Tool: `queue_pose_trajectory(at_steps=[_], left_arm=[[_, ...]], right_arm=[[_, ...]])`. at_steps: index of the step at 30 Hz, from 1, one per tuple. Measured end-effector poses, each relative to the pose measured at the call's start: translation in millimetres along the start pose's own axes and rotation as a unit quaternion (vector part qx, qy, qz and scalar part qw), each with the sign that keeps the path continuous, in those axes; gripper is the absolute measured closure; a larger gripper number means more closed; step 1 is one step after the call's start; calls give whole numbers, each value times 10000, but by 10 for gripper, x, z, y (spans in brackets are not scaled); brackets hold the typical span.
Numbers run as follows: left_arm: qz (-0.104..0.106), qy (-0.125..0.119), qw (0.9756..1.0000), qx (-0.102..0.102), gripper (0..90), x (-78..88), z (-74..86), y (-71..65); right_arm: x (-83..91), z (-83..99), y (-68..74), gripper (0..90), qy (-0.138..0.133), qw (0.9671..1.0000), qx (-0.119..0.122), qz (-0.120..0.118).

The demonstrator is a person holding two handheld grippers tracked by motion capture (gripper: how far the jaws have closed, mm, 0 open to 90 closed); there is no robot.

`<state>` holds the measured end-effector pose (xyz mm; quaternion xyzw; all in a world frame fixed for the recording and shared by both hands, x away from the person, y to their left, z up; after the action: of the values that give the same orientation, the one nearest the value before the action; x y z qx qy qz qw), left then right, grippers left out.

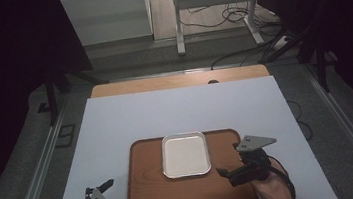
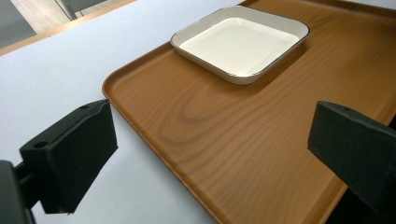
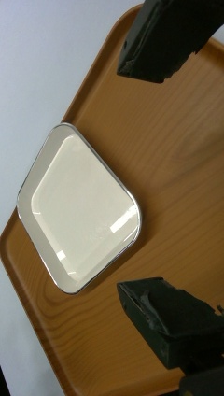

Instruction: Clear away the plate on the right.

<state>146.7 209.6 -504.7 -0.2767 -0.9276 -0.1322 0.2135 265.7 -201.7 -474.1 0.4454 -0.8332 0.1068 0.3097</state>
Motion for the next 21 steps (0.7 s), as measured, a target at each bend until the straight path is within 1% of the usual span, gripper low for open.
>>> queue_pose_trajectory(at_steps=[14, 21], left_arm=[[10, 1, 10000, -34, 14, -1, -1, -8], [16, 9, 10000, -47, 14, 0, -2, -9]], right_arm=[[163, 87, -75, 0, 25, 9996, -210, 192], [222, 132, -100, 0, -15, 9992, -255, 293]])
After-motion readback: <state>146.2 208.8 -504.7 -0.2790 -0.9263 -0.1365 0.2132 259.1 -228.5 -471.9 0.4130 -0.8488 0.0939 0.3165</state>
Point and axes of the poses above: each handheld gripper's, and its own axes: x roughly backward along the jaws, z roughly out of its underside, y roughly to its left, the point moved 1 cm from there along -x, roughly forward along the jaws, and after that the axes turned 4 degrees about -z, right-handed, at the moved point
